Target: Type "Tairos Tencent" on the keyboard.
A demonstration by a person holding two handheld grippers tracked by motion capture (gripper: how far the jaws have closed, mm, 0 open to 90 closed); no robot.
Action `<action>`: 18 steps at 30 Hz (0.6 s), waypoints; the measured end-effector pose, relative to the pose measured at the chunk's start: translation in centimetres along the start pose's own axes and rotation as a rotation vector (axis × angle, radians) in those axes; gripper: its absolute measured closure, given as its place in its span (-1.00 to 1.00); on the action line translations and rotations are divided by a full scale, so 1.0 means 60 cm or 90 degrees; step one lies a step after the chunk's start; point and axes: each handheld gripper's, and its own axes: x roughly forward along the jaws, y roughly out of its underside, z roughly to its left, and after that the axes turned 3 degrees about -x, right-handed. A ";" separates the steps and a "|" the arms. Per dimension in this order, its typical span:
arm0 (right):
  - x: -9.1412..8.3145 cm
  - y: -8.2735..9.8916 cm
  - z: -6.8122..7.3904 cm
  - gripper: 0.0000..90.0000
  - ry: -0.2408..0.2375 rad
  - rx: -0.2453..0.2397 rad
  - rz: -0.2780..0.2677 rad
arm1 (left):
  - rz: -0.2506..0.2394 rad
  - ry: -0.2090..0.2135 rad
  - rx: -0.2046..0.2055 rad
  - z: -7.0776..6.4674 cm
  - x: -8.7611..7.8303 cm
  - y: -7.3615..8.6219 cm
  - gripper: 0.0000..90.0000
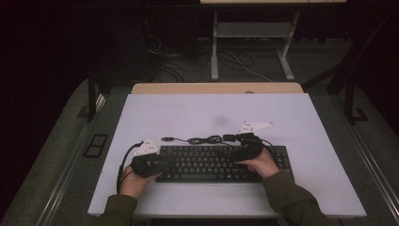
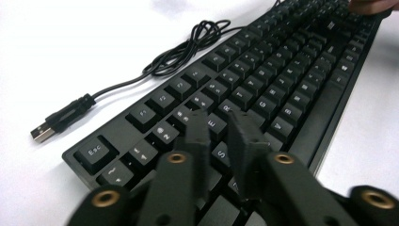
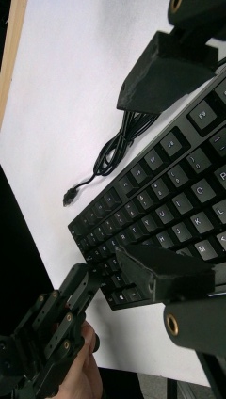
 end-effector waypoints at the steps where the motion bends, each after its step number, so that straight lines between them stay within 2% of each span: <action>1: 0.000 0.000 0.000 -0.45 0.000 0.000 0.000 | 0.002 0.000 -0.001 0.000 0.000 0.000 0.85; 4: 0.000 0.000 0.000 -0.45 0.000 -0.001 0.000 | 0.009 0.000 -0.004 0.002 0.000 0.001 0.98; 18: 0.002 0.000 0.001 -0.45 0.001 0.000 0.001 | 0.047 -0.004 0.000 0.003 0.011 0.007 0.98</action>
